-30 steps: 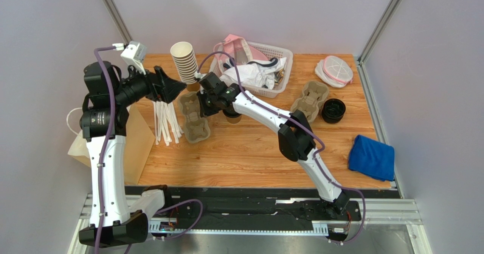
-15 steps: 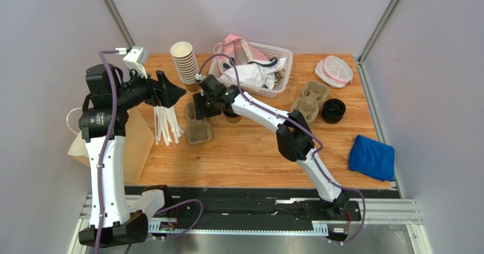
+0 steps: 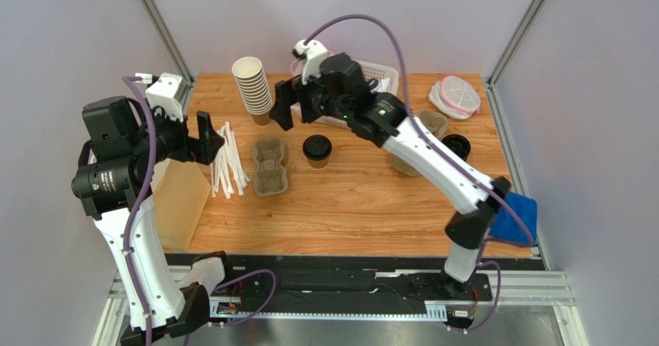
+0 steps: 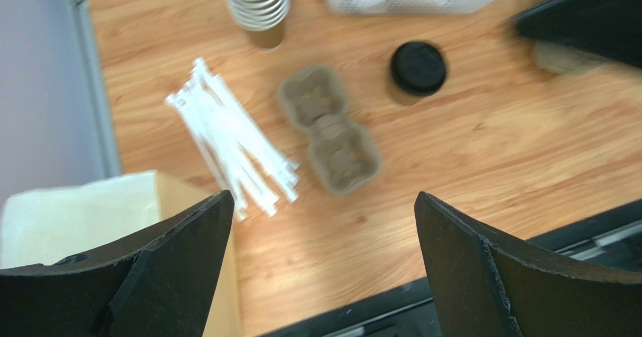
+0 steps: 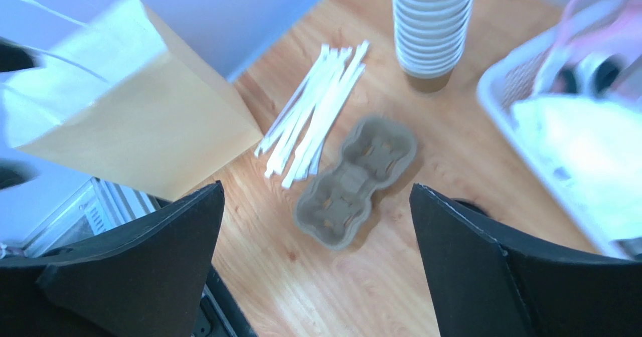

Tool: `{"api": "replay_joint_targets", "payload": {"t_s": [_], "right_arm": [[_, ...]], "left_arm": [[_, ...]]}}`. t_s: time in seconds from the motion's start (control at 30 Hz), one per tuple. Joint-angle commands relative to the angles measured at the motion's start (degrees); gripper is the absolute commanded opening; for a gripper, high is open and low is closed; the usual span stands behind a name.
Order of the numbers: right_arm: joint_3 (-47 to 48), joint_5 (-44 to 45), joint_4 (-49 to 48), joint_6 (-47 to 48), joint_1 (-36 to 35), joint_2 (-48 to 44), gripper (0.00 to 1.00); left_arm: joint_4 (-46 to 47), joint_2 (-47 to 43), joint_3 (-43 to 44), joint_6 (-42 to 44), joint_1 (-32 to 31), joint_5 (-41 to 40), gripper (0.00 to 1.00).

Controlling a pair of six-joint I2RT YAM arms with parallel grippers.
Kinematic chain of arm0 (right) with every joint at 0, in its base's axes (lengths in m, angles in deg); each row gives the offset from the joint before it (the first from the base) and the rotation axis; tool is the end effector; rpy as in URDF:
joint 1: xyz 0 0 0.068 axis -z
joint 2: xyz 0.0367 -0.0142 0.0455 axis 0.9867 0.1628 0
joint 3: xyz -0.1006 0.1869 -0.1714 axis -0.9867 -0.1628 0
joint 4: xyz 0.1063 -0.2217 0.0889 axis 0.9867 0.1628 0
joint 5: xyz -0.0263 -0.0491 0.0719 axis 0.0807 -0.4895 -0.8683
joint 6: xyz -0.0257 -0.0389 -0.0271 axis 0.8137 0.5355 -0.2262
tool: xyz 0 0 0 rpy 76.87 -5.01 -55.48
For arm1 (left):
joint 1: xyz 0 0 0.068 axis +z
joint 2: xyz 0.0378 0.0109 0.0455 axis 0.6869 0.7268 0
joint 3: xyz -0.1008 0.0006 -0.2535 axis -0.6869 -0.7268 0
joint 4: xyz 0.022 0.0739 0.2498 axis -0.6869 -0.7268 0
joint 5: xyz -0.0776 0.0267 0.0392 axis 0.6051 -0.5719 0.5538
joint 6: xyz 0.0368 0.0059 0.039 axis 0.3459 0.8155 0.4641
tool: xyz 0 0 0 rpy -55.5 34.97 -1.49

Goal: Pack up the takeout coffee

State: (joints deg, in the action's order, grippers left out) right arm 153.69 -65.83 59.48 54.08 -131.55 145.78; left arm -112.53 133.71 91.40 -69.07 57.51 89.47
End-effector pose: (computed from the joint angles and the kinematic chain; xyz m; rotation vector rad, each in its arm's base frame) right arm 0.2589 0.3216 0.4480 -0.6770 1.9217 0.7853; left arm 0.1201 0.0100 0.4963 0.2654 2.0189 -0.3523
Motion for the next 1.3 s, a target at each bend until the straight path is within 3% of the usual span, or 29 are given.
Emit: {"api": "replay_joint_targets", "payload": {"t_s": [0.0, 0.13, 0.43, 0.67, 0.97, 1.07, 1.27], "right_arm": [[-8.2, 5.0, -1.7, 8.6, 0.9, -8.6, 1.0], [-15.8, 6.4, -2.4, 13.3, 3.0, -17.2, 1.0], [-21.4, -2.8, -1.9, 10.3, 14.5, -21.7, 1.0], [-22.8, -3.4, -2.1, 10.9, 15.1, -21.8, 1.0], [-21.7, -3.5, -1.6, 10.9, 15.7, -20.8, 1.0], [-21.7, -4.0, -1.6, 10.8, 16.1, -20.6, 1.0], [-21.7, -4.3, -1.5, 10.7, 17.0, -21.0, 1.0]], "left_arm": [[-14.7, -2.2, 2.1, 9.6, 3.4, -8.8, 0.99], [-18.2, -4.3, 2.0, 12.0, 4.5, -15.1, 0.99], [-15.5, -5.0, -2.9, 16.7, 8.9, -23.5, 0.99], [-11.4, -0.3, 0.7, 18.8, 10.0, -24.7, 0.99], [-6.8, 0.0, -3.4, 20.1, 10.7, -27.5, 0.93], [-6.5, -0.4, -4.8, 20.1, 10.7, -27.6, 0.88], [-5.0, -1.7, -7.1, 19.9, 10.8, -30.8, 0.64]]}}
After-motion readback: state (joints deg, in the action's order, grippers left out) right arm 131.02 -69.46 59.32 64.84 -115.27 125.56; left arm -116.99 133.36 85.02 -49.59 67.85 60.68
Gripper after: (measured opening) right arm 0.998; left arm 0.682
